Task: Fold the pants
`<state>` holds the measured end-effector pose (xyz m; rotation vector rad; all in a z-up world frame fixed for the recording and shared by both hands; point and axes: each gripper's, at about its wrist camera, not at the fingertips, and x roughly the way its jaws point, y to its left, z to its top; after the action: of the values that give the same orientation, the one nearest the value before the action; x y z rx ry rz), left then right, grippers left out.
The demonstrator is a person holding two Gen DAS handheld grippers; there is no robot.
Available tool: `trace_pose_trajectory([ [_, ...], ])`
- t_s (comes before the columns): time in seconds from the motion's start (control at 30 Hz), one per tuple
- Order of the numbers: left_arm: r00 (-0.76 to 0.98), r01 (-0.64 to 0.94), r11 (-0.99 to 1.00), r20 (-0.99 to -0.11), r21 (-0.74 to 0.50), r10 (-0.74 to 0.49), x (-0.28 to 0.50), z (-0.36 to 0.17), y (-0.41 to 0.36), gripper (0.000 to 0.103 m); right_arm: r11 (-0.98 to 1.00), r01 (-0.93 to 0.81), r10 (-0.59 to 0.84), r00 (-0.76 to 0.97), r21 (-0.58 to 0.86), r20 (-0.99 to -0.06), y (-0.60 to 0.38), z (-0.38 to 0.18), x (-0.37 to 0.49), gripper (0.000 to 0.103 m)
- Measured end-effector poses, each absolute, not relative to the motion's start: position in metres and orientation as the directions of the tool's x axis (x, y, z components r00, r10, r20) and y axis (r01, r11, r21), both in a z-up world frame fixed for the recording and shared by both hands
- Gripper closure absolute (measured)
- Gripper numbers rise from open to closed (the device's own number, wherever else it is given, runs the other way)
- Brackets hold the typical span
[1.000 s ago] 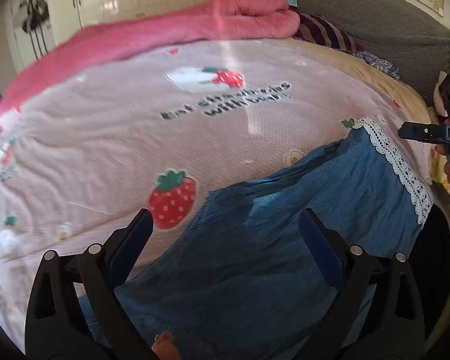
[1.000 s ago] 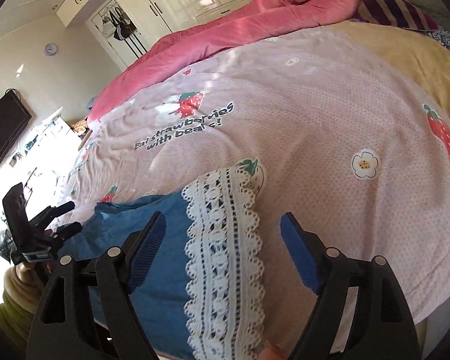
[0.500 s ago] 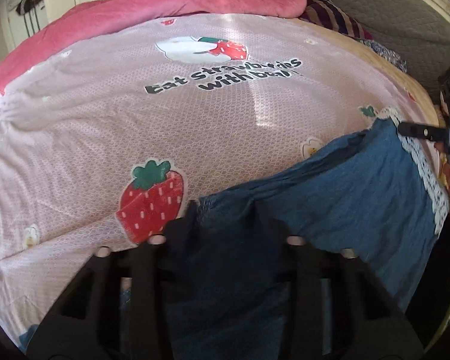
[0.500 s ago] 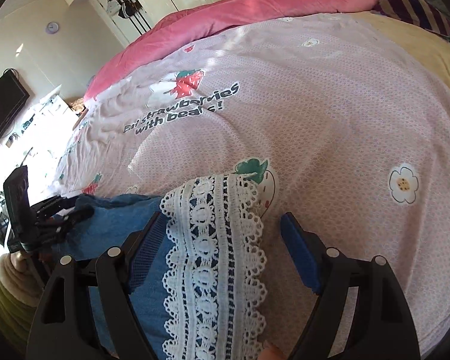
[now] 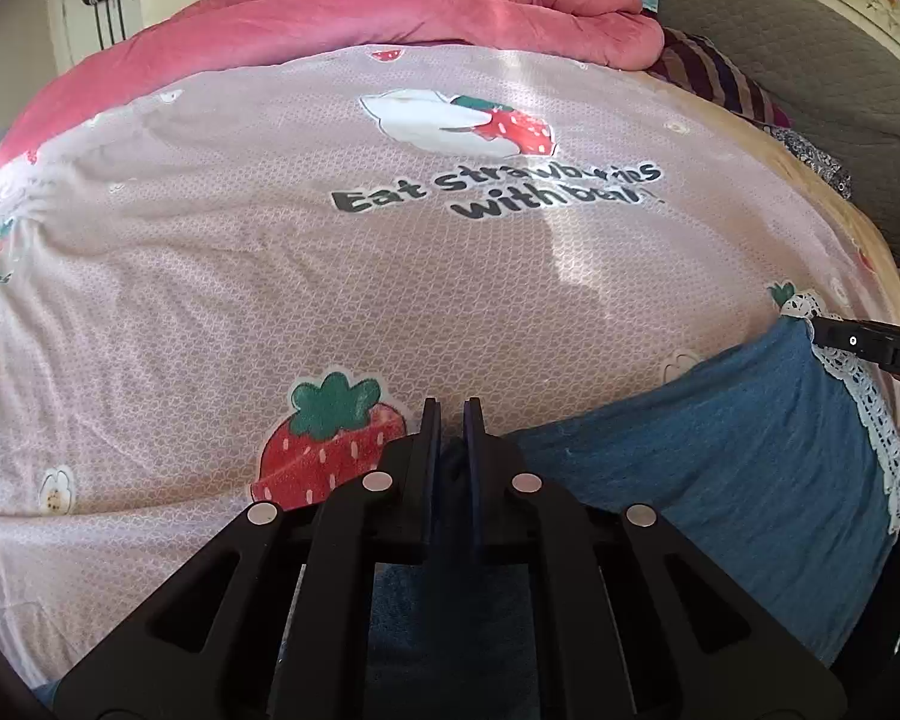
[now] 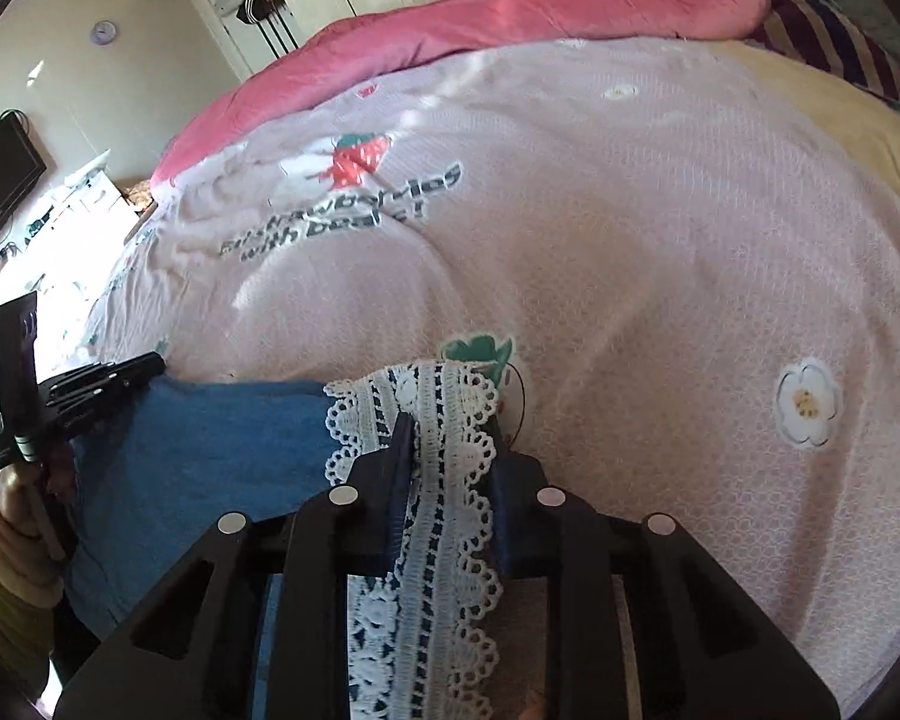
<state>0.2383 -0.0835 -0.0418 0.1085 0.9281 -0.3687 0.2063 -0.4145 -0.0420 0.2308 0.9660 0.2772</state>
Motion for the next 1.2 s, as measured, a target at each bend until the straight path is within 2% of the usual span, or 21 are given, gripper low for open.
trace_pose_trajectory([
  [0.07, 0.549, 0.356, 0.932, -0.792, -0.065, -0.265, 0.237, -0.042, -0.083, 0.1, 0.948, -0.137, 0.313, 0.546, 0.286, -0.777, -0.412, -0.04, 0.204, 0.079],
  [0.13, 0.563, 0.349, 0.935, -0.783, -0.066, -0.266, 0.236, -0.039, -0.08, 0.097, 0.954, -0.13, 0.296, 0.551, 0.27, -0.78, -0.411, -0.037, 0.202, 0.073],
  [0.3, 0.611, 0.328, 0.941, -0.741, -0.084, -0.28, 0.229, -0.025, -0.067, 0.097, 0.969, -0.115, 0.243, 0.574, 0.217, -0.782, -0.411, -0.027, 0.192, 0.06],
  [0.4, 0.624, 0.313, 0.945, -0.729, -0.098, -0.282, 0.224, -0.018, -0.057, 0.096, 0.968, -0.103, 0.246, 0.578, 0.23, -0.778, -0.414, -0.024, 0.184, 0.057],
  [0.47, 0.635, 0.308, 0.944, -0.714, -0.115, -0.294, 0.218, -0.012, -0.051, 0.092, 0.969, -0.089, 0.237, 0.589, 0.23, -0.773, -0.416, -0.021, 0.178, 0.053],
  [0.57, 0.652, 0.297, 0.948, -0.699, -0.119, -0.292, 0.205, -0.002, -0.044, 0.078, 0.965, -0.073, 0.243, 0.617, 0.253, -0.748, -0.42, -0.013, 0.16, 0.051],
  [0.63, 0.663, 0.29, 0.948, -0.686, -0.134, -0.3, 0.194, 0.005, -0.038, 0.066, 0.965, -0.069, 0.239, 0.636, 0.255, -0.733, -0.419, -0.007, 0.147, 0.049],
  [0.8, 0.691, 0.255, 0.955, -0.662, -0.152, -0.29, 0.159, 0.017, -0.019, 0.052, 0.958, -0.112, 0.269, 0.678, 0.265, -0.684, -0.409, 0.005, 0.105, 0.044],
  [0.93, 0.703, 0.236, 0.961, -0.656, -0.147, -0.273, 0.129, 0.018, -0.007, 0.045, 0.951, -0.133, 0.294, 0.671, 0.28, -0.681, -0.399, 0.004, 0.082, 0.041],
  [1.1, 0.673, 0.247, 0.957, -0.684, -0.151, -0.281, 0.105, 0.008, -0.006, 0.043, 0.944, -0.192, 0.328, 0.649, 0.269, -0.686, -0.375, 0.005, 0.07, 0.041],
  [1.2, 0.656, 0.264, 0.96, -0.711, -0.099, -0.253, 0.099, -0.002, -0.013, 0.038, 0.931, -0.236, 0.364, 0.622, 0.277, -0.693, -0.356, 0.003, 0.069, 0.041],
])
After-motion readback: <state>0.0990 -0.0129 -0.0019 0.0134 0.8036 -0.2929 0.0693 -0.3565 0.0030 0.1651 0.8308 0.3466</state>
